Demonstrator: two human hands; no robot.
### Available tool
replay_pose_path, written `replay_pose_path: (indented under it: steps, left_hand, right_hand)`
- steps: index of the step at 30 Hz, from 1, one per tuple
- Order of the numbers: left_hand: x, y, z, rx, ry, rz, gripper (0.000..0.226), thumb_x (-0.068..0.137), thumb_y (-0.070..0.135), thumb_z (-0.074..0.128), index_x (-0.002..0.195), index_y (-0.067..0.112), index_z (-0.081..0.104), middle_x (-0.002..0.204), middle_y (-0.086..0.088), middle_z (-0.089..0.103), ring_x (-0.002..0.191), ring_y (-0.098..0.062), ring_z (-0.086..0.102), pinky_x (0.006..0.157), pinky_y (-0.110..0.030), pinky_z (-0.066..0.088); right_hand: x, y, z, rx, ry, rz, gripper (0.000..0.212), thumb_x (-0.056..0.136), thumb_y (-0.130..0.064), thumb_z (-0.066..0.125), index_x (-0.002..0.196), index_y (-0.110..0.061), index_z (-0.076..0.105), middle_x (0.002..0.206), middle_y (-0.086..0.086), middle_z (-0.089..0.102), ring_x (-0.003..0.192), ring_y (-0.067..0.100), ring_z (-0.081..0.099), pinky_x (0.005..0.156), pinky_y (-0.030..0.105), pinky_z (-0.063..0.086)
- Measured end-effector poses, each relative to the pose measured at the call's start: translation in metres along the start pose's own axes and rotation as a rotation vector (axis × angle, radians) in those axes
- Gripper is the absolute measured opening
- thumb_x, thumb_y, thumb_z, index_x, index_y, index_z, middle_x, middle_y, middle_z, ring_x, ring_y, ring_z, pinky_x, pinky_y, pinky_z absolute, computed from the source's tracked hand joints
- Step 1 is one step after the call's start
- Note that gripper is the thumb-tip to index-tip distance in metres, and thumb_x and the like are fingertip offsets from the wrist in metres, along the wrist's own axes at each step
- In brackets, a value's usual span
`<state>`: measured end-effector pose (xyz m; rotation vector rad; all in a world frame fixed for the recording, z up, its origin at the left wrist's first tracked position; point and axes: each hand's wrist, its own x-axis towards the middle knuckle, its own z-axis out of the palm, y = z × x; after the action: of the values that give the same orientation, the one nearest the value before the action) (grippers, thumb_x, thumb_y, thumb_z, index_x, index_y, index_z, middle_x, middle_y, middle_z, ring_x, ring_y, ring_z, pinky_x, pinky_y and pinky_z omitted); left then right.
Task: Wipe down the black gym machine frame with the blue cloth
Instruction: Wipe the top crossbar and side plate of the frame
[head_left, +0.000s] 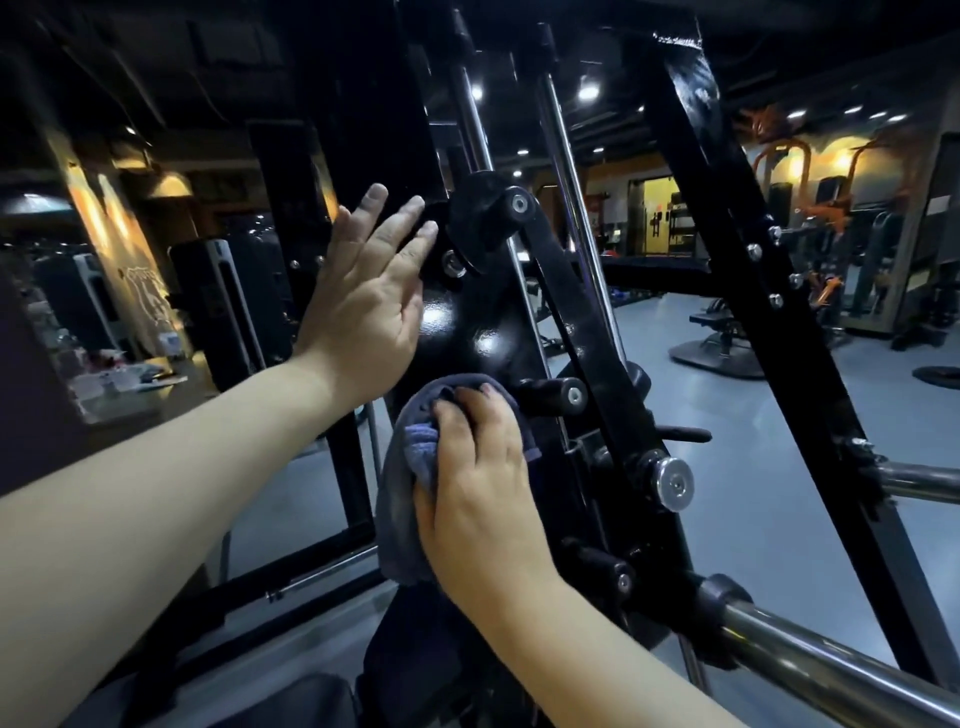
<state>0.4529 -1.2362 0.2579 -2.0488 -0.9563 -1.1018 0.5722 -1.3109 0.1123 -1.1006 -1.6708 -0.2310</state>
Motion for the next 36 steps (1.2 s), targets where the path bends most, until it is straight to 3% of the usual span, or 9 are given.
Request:
replay_pose_path:
  steps: [6, 13, 16, 21, 25, 27, 30, 36]
  left_hand:
    - [-0.001, -0.003, -0.006, 0.007, -0.016, 0.007, 0.054, 0.099, 0.017, 0.04, 0.152, 0.009, 0.042, 0.164, -0.007, 0.028, 0.156, -0.029, 0.008, 0.125, -0.034, -0.009]
    - [-0.011, 0.001, 0.0, 0.014, -0.005, -0.002, 0.051, 0.101, 0.012, 0.042, 0.152, 0.01, 0.042, 0.163, -0.005, 0.028, 0.156, -0.028, 0.007, 0.126, -0.039, -0.008]
    - [-0.015, 0.003, 0.002, 0.017, 0.011, -0.001, 0.05, 0.102, 0.011, 0.043, 0.151, 0.009, 0.043, 0.162, -0.007, 0.03, 0.155, -0.029, 0.009, 0.126, -0.041, -0.006]
    - [-0.017, 0.003, 0.002, 0.021, -0.02, 0.019, 0.049, 0.103, 0.012, 0.042, 0.151, 0.007, 0.043, 0.162, -0.009, 0.031, 0.155, -0.031, 0.01, 0.127, -0.045, -0.005]
    - [-0.016, 0.002, 0.001, 0.029, -0.019, 0.015, 0.049, 0.103, 0.014, 0.04, 0.152, 0.008, 0.043, 0.163, -0.008, 0.03, 0.155, -0.03, 0.01, 0.127, -0.046, -0.005]
    - [-0.019, 0.003, 0.002, 0.027, -0.019, 0.018, 0.049, 0.103, 0.014, 0.04, 0.152, 0.008, 0.043, 0.163, -0.007, 0.03, 0.155, -0.031, 0.009, 0.127, -0.047, -0.005]
    - [-0.029, 0.007, 0.004, 0.006, -0.019, 0.034, 0.048, 0.104, 0.015, 0.039, 0.152, 0.007, 0.042, 0.163, -0.006, 0.03, 0.156, -0.033, 0.007, 0.126, -0.048, -0.006]
    - [-0.033, 0.014, 0.006, -0.05, -0.007, 0.02, 0.046, 0.106, 0.016, 0.037, 0.15, 0.004, 0.045, 0.161, -0.009, 0.035, 0.154, -0.038, 0.008, 0.125, -0.038, -0.01]
  right_hand:
    - [0.063, -0.015, -0.007, 0.081, 0.051, 0.132, 0.054, 0.095, -0.012, 0.058, 0.145, 0.001, 0.043, 0.151, 0.022, 0.037, 0.146, 0.04, 0.028, 0.117, 0.055, 0.034]
    - [-0.026, -0.007, -0.006, -0.04, -0.033, -0.033, 0.048, 0.099, -0.026, 0.052, 0.141, -0.003, 0.051, 0.147, 0.019, 0.046, 0.141, 0.038, 0.039, 0.114, 0.05, 0.04]
    - [-0.018, -0.001, -0.006, -0.038, -0.024, -0.014, 0.047, 0.098, -0.023, 0.053, 0.141, -0.003, 0.052, 0.144, 0.018, 0.047, 0.138, 0.037, 0.043, 0.112, 0.049, 0.041]
    - [0.039, -0.001, -0.013, 0.175, 0.027, 0.078, 0.054, 0.092, -0.013, 0.063, 0.143, -0.001, 0.048, 0.147, 0.017, 0.038, 0.143, 0.034, 0.033, 0.118, 0.05, 0.035]
    - [0.032, -0.004, -0.018, 0.14, -0.048, 0.072, 0.07, 0.09, -0.038, 0.056, 0.15, -0.006, 0.039, 0.154, 0.014, 0.031, 0.149, 0.031, 0.024, 0.123, 0.047, 0.027]
    - [0.008, -0.004, -0.018, 0.056, -0.05, 0.037, 0.07, 0.089, -0.042, 0.058, 0.149, -0.009, 0.043, 0.151, 0.013, 0.036, 0.144, 0.031, 0.03, 0.122, 0.044, 0.029]
    - [-0.022, 0.004, -0.015, 0.055, -0.054, -0.041, 0.058, 0.093, -0.032, 0.064, 0.145, -0.012, 0.049, 0.147, 0.01, 0.042, 0.138, 0.03, 0.038, 0.115, 0.046, 0.038]
    - [0.03, 0.017, -0.028, 0.191, -0.084, -0.093, 0.049, 0.088, -0.012, 0.065, 0.136, -0.004, 0.056, 0.145, 0.014, 0.043, 0.138, 0.03, 0.039, 0.121, 0.036, 0.029]
